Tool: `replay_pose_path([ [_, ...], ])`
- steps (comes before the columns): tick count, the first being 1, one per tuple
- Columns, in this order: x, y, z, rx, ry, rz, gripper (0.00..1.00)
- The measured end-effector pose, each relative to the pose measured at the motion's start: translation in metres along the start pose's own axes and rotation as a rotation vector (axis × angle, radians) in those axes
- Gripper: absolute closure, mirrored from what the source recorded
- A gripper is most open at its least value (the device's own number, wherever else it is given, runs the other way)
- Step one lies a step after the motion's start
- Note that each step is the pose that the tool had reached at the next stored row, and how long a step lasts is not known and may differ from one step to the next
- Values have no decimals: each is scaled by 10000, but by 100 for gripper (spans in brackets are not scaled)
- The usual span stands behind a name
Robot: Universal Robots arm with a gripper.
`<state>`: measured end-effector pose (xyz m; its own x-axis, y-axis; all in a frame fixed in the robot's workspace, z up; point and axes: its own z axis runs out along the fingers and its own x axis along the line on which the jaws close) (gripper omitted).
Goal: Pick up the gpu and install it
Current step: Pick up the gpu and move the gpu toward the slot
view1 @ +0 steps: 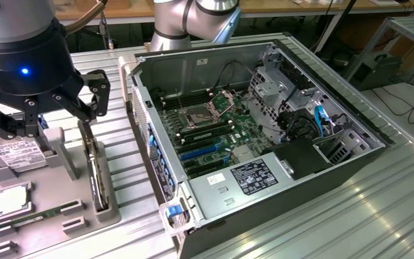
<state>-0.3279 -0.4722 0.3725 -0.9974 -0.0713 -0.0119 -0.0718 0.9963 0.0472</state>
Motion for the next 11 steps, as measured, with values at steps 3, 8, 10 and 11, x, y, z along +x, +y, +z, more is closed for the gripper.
replay_pose_path([
  [3,0,0,0,0,0,0,34],
  [8,-11,-2,3,0,1,1,27],
  [10,-30,2,20,1,9,3,27],
  [11,-36,9,33,0,12,4,27],
])
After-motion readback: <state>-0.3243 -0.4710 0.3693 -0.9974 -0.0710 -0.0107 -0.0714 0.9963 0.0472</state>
